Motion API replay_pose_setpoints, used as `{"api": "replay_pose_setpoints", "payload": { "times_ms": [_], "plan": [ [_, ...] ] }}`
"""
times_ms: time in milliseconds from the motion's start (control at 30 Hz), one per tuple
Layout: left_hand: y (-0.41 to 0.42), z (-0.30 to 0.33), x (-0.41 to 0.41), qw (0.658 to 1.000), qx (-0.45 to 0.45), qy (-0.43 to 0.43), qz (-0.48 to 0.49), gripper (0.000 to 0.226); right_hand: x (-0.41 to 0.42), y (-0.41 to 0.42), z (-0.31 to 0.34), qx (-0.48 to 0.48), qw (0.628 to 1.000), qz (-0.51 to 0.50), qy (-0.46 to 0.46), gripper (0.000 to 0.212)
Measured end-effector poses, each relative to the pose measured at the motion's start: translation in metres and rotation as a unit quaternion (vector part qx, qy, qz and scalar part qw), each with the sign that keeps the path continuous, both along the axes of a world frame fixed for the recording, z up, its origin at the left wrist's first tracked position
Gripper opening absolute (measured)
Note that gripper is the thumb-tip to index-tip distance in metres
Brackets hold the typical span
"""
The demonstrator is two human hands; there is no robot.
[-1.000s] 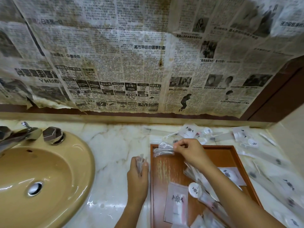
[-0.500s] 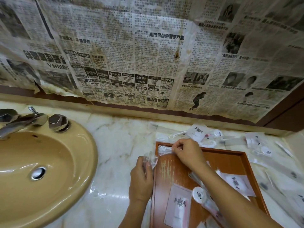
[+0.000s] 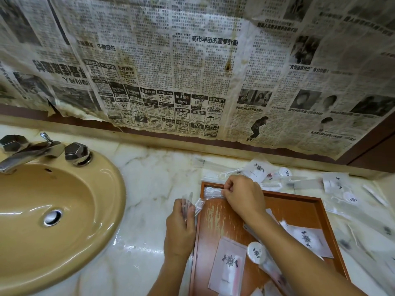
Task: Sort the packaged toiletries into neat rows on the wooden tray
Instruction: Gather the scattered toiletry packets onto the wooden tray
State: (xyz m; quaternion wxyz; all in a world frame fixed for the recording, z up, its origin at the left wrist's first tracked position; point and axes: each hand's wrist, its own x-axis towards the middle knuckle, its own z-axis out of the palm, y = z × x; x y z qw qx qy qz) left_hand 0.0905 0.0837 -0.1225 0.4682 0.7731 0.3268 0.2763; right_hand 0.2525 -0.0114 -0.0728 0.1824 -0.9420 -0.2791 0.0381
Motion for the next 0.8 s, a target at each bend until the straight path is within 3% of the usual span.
{"api": "replay_pose_setpoints", "payload": {
  "times_ms": [467,800],
  "plan": [
    [0.001,0.002,0.001,1.000,-0.011,-0.008,0.008,0.030,-0.006,-0.001,-0.007,0.025,1.000,0.009,-0.003,0.008],
    [0.003,0.018,0.005,0.989,-0.131,-0.036,0.050,0.018,-0.013,-0.004,0.007,0.127,0.987,-0.021,0.094,0.012]
  ]
}}
